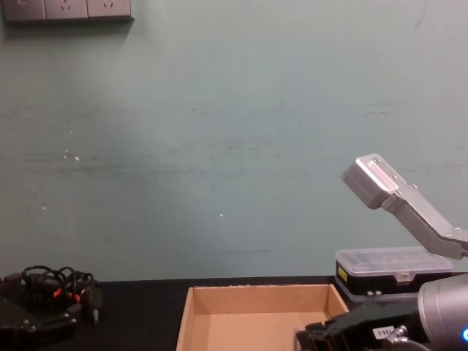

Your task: Use one hand to pick up the angle iron from the table and place it into the box.

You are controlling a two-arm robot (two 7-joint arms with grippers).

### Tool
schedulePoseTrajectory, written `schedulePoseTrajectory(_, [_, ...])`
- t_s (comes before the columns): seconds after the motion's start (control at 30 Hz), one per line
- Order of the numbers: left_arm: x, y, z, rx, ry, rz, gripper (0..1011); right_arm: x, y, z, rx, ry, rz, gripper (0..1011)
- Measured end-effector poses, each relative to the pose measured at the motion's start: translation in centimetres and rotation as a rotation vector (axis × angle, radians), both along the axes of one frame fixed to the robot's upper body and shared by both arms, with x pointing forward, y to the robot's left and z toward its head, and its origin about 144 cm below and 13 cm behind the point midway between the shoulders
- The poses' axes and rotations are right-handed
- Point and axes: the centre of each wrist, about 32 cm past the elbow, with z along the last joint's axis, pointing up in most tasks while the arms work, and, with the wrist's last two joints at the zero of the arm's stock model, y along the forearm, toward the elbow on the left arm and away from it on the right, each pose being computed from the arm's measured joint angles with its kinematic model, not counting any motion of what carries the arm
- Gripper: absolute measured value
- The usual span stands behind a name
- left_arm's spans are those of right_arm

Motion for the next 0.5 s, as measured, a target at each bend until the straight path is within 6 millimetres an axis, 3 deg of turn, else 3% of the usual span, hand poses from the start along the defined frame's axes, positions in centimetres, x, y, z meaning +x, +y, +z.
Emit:
schedulePoseTrajectory(0.33, [0.0, 0.0, 0.0, 0.000, 0.000, 0.000, 1011, -1.0, -0.8, 1.1, 0.028, -0.059, -0.009, 382])
schedulePoseTrajectory(0.5, [0.0, 0.0, 0.0, 0.000, 0.000, 0.000, 1011, -2.4, -1.6, 2.4, 0.055, -0.104, -0.016, 583])
